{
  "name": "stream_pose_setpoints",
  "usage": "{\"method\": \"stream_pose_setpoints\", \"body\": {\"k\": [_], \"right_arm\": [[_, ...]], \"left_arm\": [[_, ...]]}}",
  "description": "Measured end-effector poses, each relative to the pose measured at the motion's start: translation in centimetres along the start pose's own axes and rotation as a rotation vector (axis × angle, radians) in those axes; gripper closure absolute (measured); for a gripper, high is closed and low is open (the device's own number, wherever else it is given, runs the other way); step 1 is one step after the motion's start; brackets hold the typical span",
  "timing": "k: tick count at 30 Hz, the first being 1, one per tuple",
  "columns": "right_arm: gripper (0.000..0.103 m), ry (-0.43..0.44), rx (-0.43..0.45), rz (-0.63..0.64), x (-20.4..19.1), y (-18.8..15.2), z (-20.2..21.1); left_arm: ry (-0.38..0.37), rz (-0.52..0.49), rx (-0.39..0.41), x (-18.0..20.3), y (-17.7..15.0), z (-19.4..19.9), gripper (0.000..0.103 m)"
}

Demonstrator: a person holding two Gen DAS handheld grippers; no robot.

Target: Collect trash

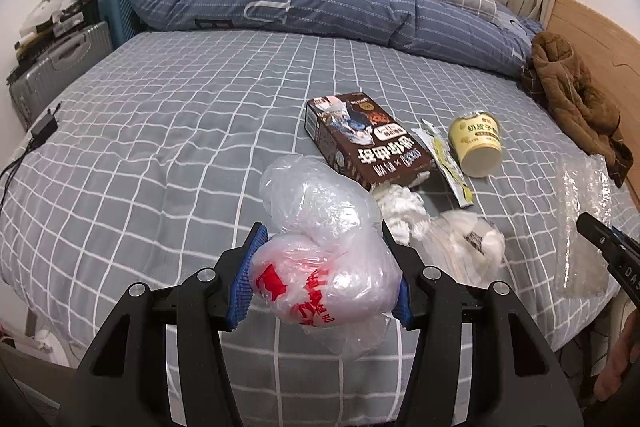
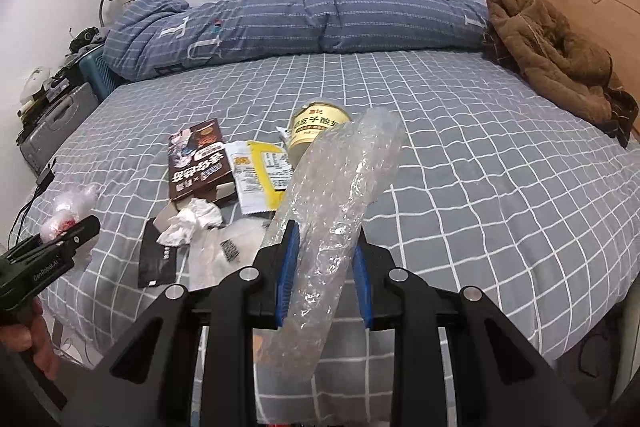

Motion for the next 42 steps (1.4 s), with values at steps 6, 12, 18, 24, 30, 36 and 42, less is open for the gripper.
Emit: {"method": "stream_pose_setpoints", "body": {"k": [6,12,18,24,30,36,42], "right_arm": [[0.078,0.015,0.010,0.011,-0.6,-0.8,1.7],[0.078,0.023,0.025,0.037,-1.3,-1.5,3.4],[0.078,0.025,0.039,0.066,-1.9,-2.4,4.8],[0.078,0.033,0.046,0.074,-2.0,-3.0,6.0],[0.078,0.039,0.050,0.086,-2.4,-3.8,7.0],[0.078,0.051,0.043,0.104,-3.1,-5.2,8.2],[0.078,0.066,0.039,0.113,-3.4,-6.8,9.7]], "left_arm": [[-0.003,-0.014,-0.002,0.7,-1.4,1.2,0.050],[-0.013,-0.014,-0.007,1.3,-3.1,2.3,0.050],[-0.029,-0.027,-0.010,2.3,-4.3,3.2,0.050],[-0.032,-0.034,-0.012,2.8,-5.3,3.9,0.050],[-0.033,-0.038,-0.012,3.0,-6.3,4.9,0.050],[-0.035,-0.026,-0.016,3.0,-7.6,6.1,0.050],[-0.042,-0.013,-0.016,3.2,-9.1,7.7,0.050]]}}
Point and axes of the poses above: each gripper's, at about its wrist camera, not at the fingertips, and z roughly against the way its jaws point, x to its right, y to its top, the point moved 8 cm from there along -z, roughly the way its jaws point, and after that the axes turned 13 degrees about -y, right-handed, at the moved point
